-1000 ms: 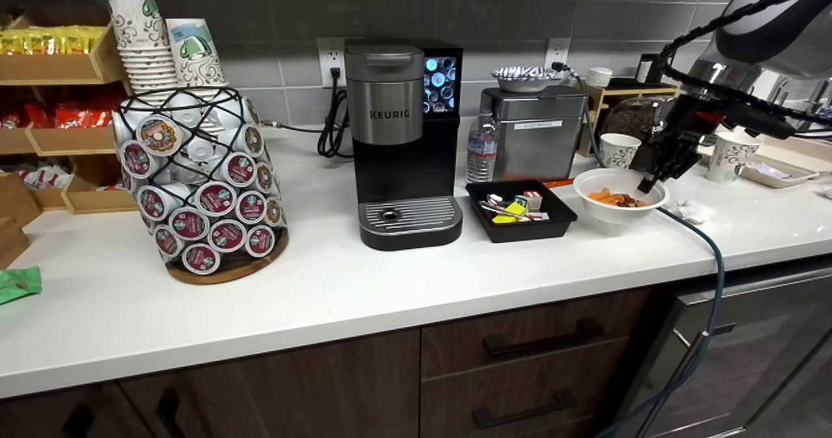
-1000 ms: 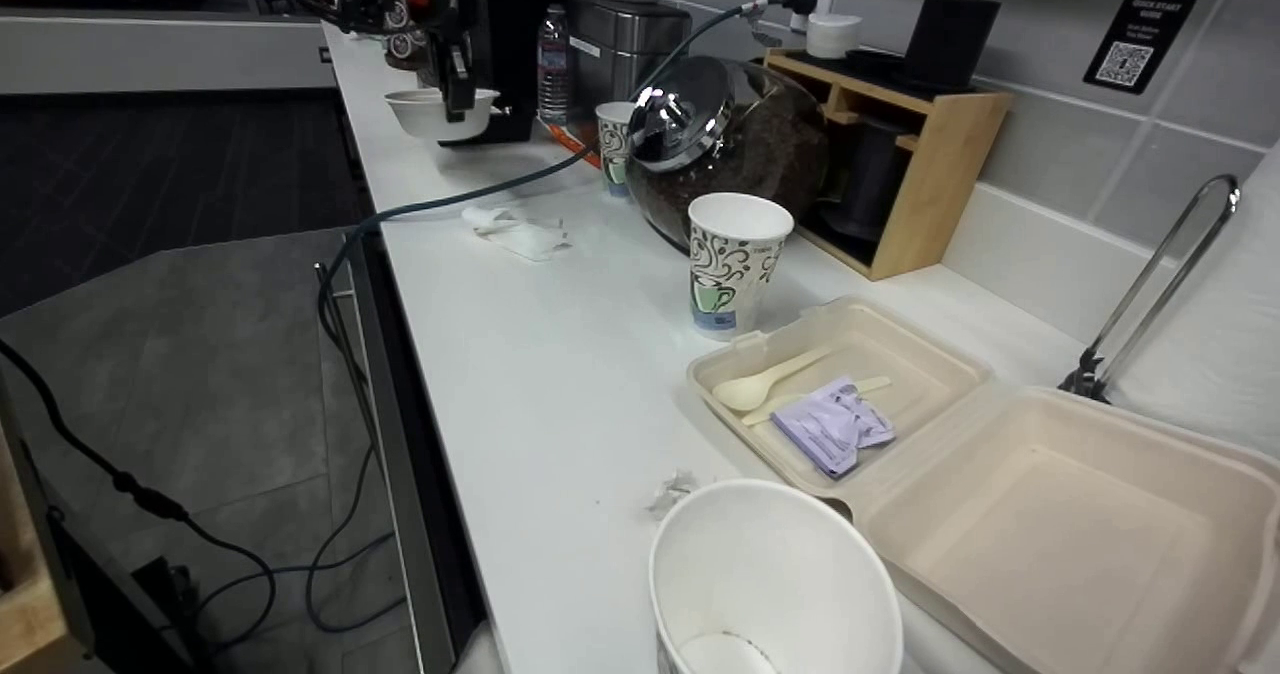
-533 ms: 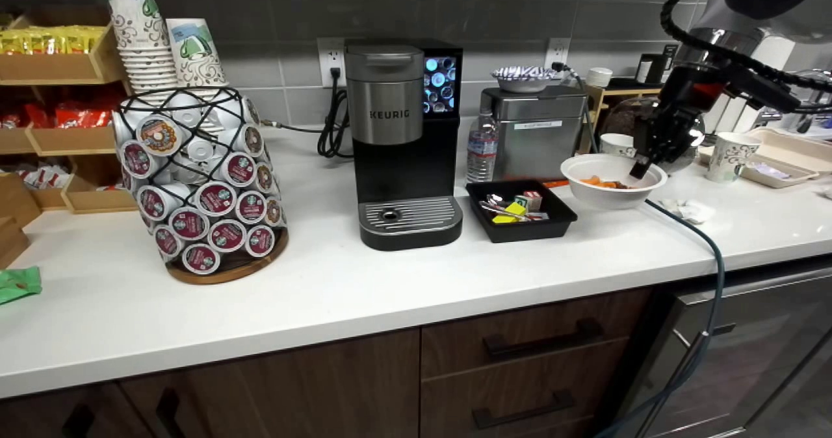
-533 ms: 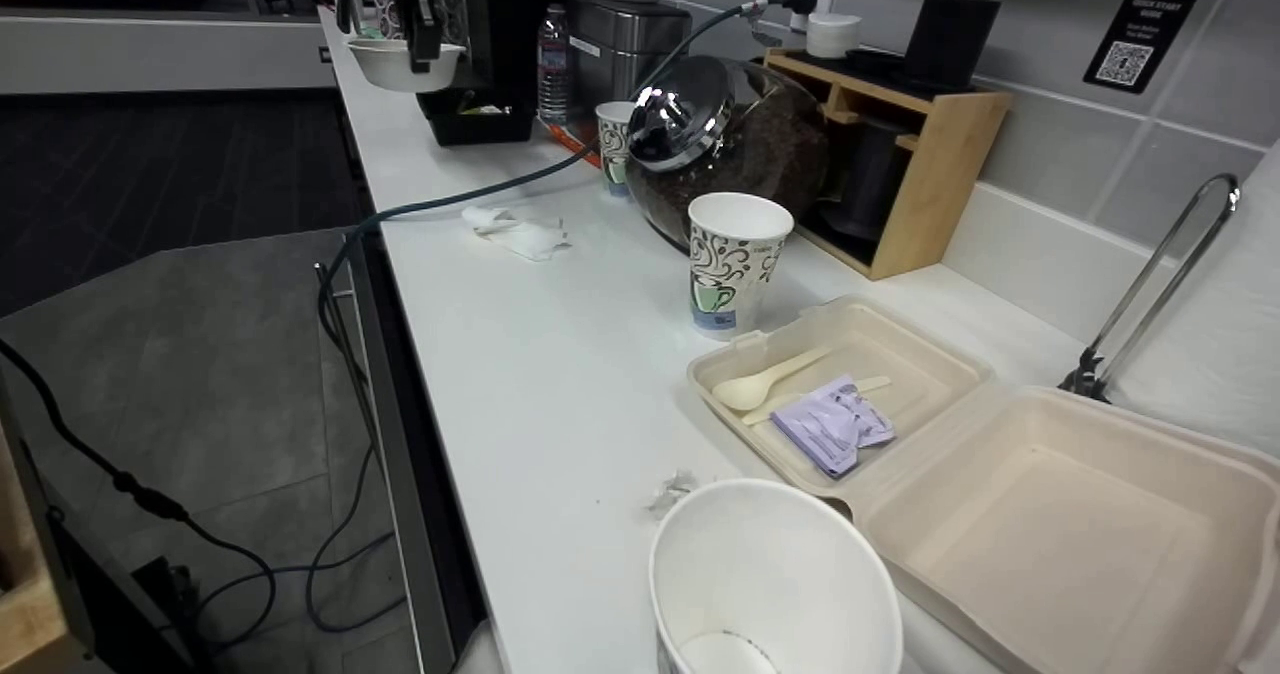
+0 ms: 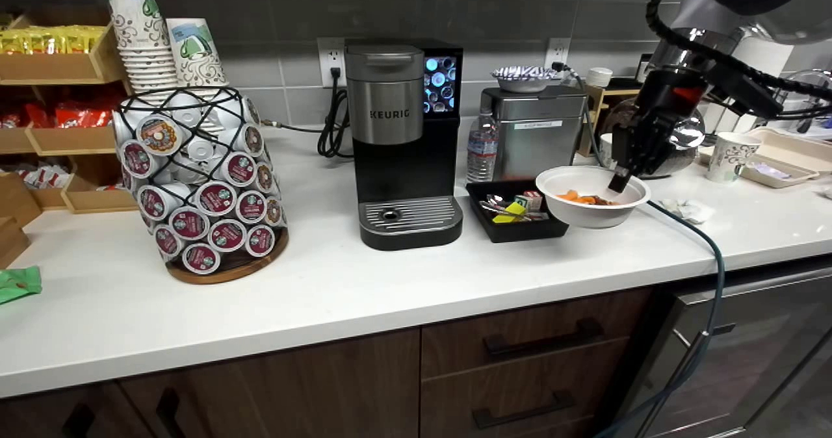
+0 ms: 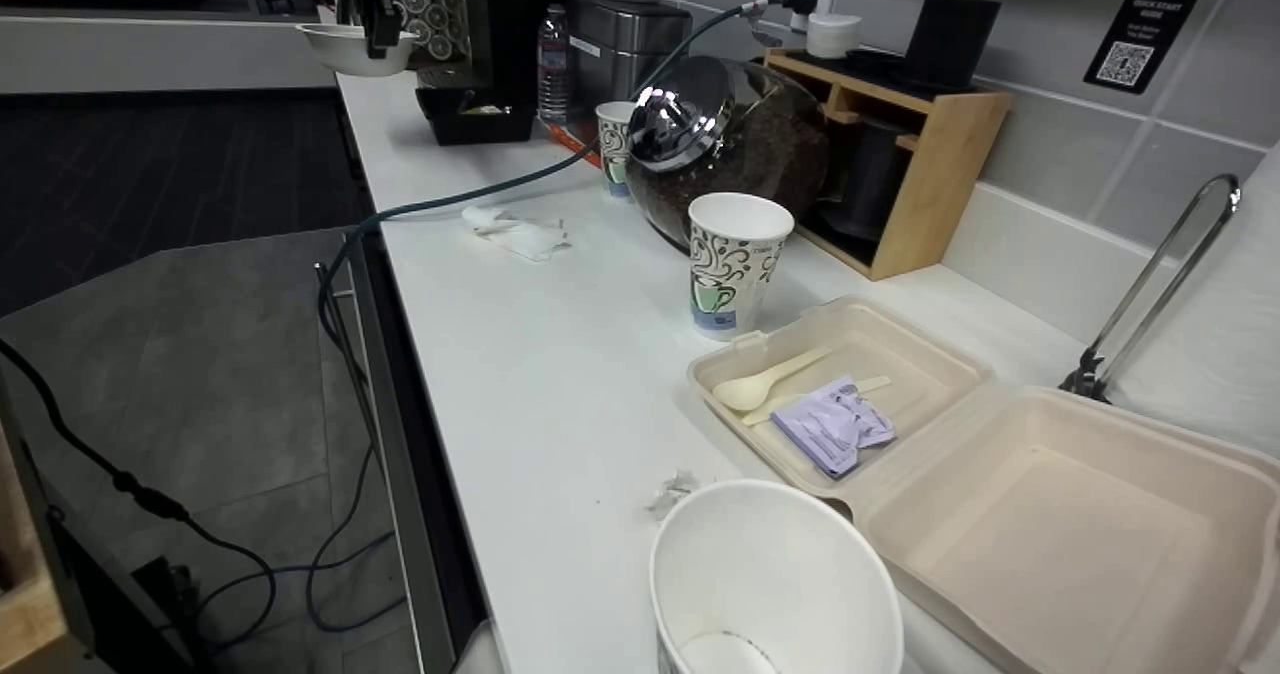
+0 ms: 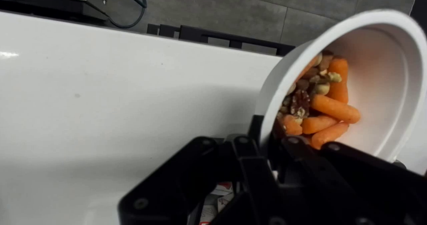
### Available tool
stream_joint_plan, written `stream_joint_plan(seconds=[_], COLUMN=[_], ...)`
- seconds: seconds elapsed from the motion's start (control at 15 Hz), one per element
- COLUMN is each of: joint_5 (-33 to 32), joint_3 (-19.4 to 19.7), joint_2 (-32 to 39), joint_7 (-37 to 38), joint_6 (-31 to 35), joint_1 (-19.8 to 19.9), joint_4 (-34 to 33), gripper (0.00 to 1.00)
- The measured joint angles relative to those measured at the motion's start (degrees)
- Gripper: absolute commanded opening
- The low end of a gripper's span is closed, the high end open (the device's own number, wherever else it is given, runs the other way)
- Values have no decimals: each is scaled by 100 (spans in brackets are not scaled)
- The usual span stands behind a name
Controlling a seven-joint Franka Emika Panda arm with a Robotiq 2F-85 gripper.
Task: Move the black box backwards then put the white bowl on the coffeemaker.
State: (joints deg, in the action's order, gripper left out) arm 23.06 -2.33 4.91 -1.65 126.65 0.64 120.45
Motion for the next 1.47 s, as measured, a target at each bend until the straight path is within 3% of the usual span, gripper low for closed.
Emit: stream_joint_plan(seconds=[0.07,0.27,0.6,0.87,1.47], joint_5=[0,7,89,71,-222], joint_3=[4,-16,-419,-630,-625], joint_2=[0,23,419,1177,3051], joint_7=[-7,-38,148,519,1220], joint_6=[-1,69,850,1006,798], joint_1=[7,-13,-414,-697,-862], joint_4=[0,-10,-315,-1168,-3433], gripper=[2,2,2,2,2])
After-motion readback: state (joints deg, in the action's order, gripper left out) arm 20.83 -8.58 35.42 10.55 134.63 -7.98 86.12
